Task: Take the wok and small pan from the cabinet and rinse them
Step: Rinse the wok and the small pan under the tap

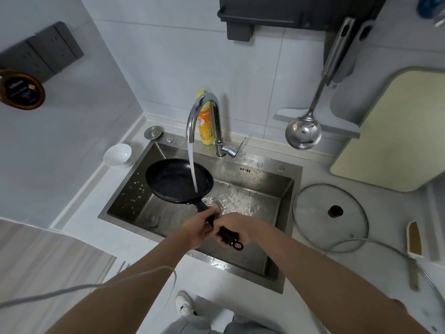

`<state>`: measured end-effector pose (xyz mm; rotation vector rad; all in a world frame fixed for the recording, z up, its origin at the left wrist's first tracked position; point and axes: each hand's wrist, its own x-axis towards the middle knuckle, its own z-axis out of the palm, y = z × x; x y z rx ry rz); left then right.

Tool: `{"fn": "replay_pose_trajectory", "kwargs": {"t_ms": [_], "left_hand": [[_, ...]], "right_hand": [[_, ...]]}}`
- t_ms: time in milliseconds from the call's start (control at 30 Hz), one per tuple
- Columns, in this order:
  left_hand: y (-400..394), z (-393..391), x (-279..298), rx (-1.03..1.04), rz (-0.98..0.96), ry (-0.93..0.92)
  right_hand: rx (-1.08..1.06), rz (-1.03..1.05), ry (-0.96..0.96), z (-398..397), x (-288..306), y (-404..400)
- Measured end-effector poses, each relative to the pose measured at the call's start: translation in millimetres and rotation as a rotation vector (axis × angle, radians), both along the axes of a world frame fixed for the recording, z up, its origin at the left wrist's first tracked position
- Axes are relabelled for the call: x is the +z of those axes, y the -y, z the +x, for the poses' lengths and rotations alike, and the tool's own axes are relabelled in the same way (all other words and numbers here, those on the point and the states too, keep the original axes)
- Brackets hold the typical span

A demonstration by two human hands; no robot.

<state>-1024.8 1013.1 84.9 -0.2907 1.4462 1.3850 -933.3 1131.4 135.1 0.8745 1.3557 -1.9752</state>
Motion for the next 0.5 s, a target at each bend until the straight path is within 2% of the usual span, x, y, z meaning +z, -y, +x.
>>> {"fn": "replay_pose_trajectory", "kwargs": {"t_ms": [67,133,200,300,400,500], "left_hand": [[-3.9,4.5,-1.2,-0.002,-0.106,-0.111],[-7.5,3.9,-2.4,0.011,-0.182,-0.195],[-8.2,0.2,-3.3,0.013,-0.250,-0.244],[-8.1,-2.2,1.0,0.005,-0.232,-0.260],[-10.4,-2.2,10.2,0.021,-0.172,-0.186],[-17.1,-3.6,14.1,0.009,-0.141,-0.160]], "right_hand": [[0.059,0.185,0.032,-4.7,0.5,6.6],[0.106,0.387,-0.014,-10.7,-3.7,16.3],[0.112,0.454,-0.072,-14.0,-9.2,22.9],[0.018,0.278,-0.087,-13.1,-12.2,17.6],[-0.097,0.035,-0.053,-10.3,-10.9,3.6],[-0.144,-0.040,-0.028,-8.0,-11.0,-4.7]]}}
